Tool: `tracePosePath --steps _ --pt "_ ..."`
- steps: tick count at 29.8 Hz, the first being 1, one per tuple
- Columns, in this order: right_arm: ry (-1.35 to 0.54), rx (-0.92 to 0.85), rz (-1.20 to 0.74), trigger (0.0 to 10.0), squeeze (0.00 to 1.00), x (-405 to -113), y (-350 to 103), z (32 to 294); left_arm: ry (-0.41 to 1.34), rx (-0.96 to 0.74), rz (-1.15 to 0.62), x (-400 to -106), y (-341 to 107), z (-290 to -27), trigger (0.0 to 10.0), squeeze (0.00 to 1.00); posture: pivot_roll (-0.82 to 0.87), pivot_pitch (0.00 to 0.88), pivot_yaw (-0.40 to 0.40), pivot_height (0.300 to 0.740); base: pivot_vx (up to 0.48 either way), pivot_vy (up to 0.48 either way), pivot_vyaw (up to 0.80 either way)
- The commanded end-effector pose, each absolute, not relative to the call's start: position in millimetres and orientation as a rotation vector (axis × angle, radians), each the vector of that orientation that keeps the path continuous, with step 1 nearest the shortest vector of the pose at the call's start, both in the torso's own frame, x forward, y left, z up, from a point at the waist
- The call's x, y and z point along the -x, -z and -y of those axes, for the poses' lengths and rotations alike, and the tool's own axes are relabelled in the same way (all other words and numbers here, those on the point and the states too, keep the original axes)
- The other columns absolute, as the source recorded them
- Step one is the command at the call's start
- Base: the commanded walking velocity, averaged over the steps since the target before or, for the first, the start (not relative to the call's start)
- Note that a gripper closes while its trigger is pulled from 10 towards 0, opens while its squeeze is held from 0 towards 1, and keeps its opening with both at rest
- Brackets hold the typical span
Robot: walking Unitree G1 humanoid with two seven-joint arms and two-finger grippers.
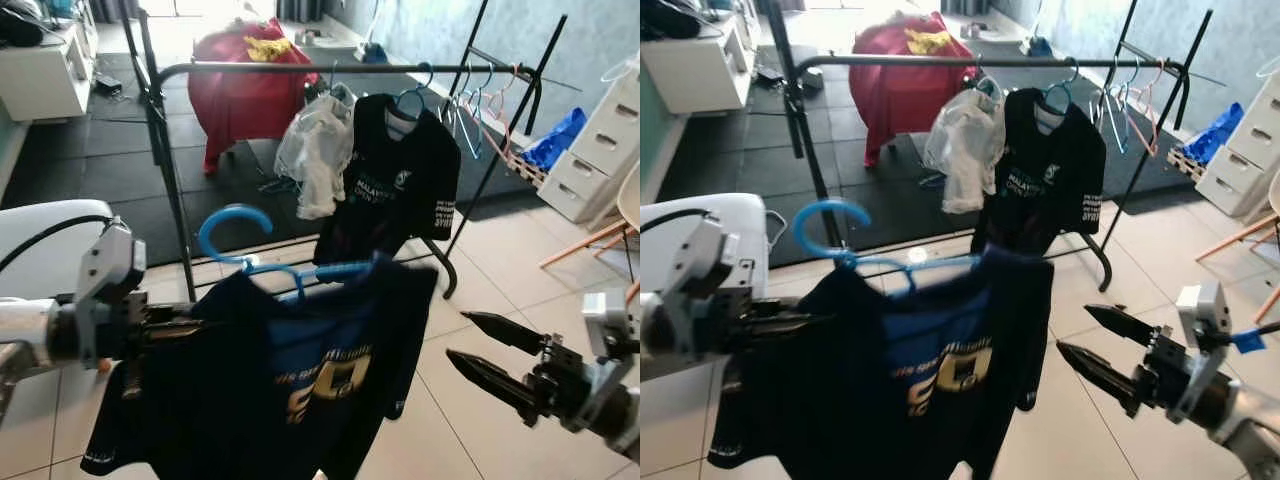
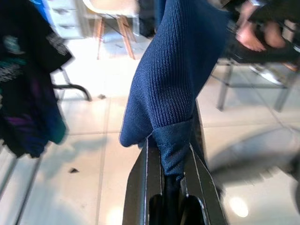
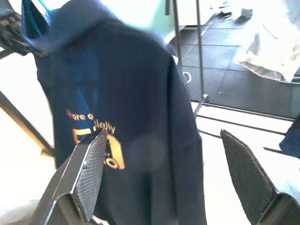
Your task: Hang hanger
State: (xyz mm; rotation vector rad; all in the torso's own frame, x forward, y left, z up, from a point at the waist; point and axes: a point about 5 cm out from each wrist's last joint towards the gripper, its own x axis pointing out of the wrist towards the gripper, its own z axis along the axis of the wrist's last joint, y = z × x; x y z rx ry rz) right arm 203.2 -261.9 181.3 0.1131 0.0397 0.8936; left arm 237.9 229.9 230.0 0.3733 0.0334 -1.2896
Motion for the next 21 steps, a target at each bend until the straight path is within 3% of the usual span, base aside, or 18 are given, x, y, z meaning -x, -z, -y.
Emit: tracePosePath --steps 1,4,12,21 --pt "-0.893 -0.119 -0.025 10.0 0.0 -200 -189 267 1.312 -0.396 -0.015 -234 -238 -237 10.0 0.0 0.0 0.045 -0.085 0.74 0.0 0.0 0.0" --pt "-0.854 -0.107 -0.052 10.0 0.0 -198 -186 274 1.371 -0.375 0.035 -231 -250 -236 10.0 0.0 0.0 0.039 -0.085 0.74 0.0 0.0 0.0" --pt "-0.875 -0.106 -0.11 10.0 0.0 -197 -175 263 1.488 -0.323 0.184 -225 -266 -217 10.0 0.0 0.0 0.028 -0.081 0.74 0.0 0.0 0.0" --pt "-0.901 -0.121 -0.102 10.0 0.0 -200 -177 258 1.545 -0.313 0.204 -223 -267 -210 10.0 0.0 -0.01 0.019 -0.08 0.74 0.0 0.0 0.0"
